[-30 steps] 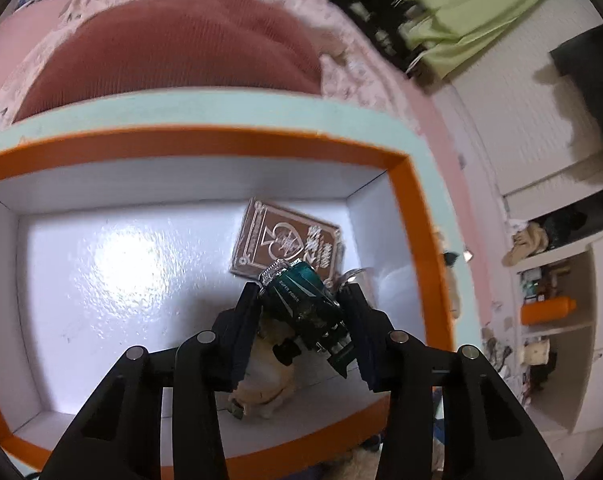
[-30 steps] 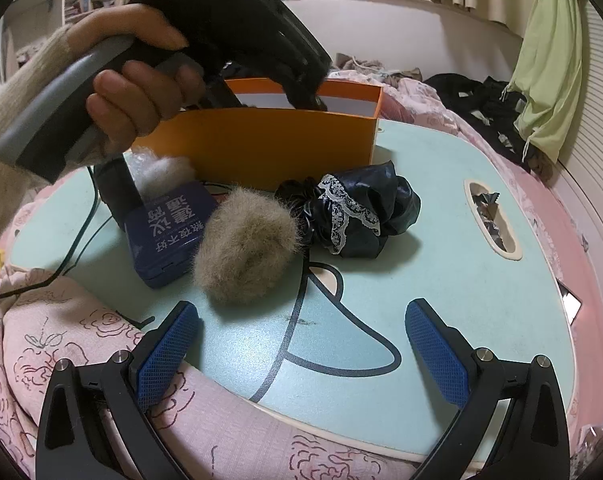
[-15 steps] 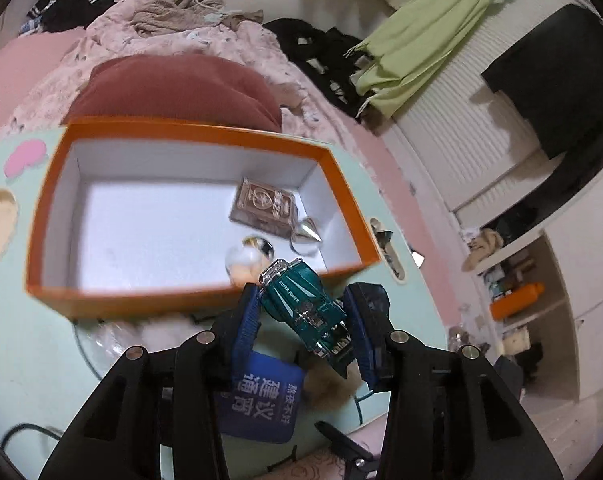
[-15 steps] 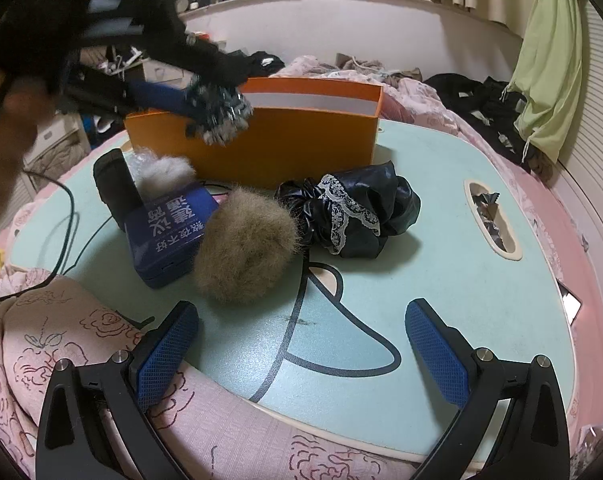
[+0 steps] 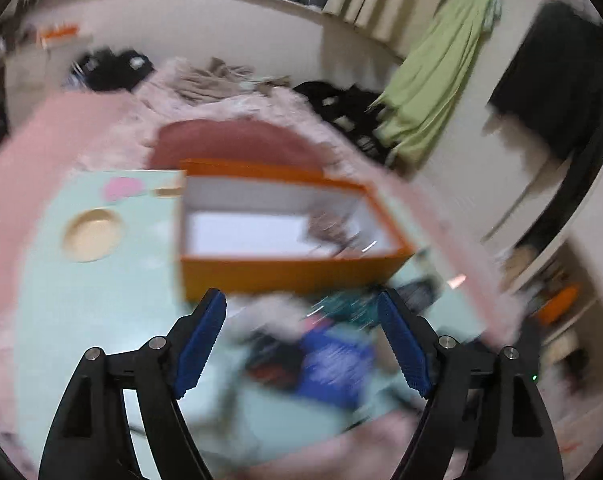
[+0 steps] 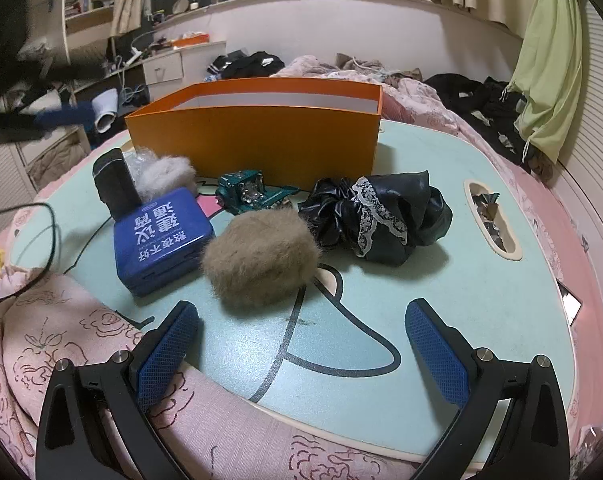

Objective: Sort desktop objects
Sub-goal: 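Lift the teal metal item out and set it beside the black lace item, left gripper, then reach into the box and grasp the cartoon figure keychain with the right gripper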

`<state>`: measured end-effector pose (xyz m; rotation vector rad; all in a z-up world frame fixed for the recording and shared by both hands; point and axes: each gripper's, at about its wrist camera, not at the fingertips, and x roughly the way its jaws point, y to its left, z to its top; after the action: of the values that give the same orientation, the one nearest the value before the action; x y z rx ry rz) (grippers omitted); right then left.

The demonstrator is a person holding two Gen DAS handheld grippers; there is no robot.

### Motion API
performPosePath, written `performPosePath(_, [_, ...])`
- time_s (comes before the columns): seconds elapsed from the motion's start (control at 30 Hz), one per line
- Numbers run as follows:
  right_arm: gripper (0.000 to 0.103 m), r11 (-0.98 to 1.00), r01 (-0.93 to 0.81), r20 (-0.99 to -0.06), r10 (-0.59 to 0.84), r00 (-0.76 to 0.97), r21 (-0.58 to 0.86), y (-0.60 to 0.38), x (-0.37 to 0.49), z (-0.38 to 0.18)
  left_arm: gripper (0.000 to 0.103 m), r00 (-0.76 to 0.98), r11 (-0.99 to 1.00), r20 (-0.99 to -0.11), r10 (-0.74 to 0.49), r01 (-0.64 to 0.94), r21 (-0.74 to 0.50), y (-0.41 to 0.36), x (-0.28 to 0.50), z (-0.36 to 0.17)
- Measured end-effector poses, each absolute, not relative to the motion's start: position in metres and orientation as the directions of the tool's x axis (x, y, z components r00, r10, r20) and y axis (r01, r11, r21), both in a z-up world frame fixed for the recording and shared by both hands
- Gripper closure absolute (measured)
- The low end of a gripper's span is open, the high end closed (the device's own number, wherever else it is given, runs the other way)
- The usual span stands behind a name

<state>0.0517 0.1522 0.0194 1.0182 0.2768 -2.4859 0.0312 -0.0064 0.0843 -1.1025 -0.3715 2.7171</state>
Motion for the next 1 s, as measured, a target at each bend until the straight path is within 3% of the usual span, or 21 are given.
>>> performPosePath(0.07, [0.0, -0.884, 0.467, -0.705, -0.319, -0.634, -0.019, 0.152, 0.052, 0.019, 0.025, -0.669, -0.974, -0.714, 0.204, -0.064, -0.219, -0.009, 0.045, 0.066])
performPosePath(0.23, [0.0, -0.884, 0.466, -0.705, -0.319, -0.633, -0.019, 0.152, 0.052, 0.019, 0.025, -0.563, -0.982, -0.807, 0.177, -0.051, -0.18, -0.007, 0.054, 0.019])
performPosePath(0.33, [0.0, -0.884, 0.467, -0.705, -0.317, -0.634, -0.022, 0.152, 0.053, 0.02, 0.019, -0.592, -0.998, -0.805, 0.051, -0.067, -0.014, 0.018, 0.052, 0.009])
performPosePath(0.47, [0.0, -0.884, 0.466, -0.706, -0.316, -0.634, -0.022, 0.151, 0.053, 0.021, 0.0, -0.576, -0.99, -0.812, 0.1, -0.142, -0.022, 0.038, 0.04, 0.01])
performPosePath(1.0, [0.0, -0.884, 0.466, -0.705, -0.317, -0.634, -0.022, 0.151, 0.053, 0.021, 0.0, -0.602, -0.994, -0.794, 0.086, -0.104, -0.029, 0.03, 0.041, 0.007])
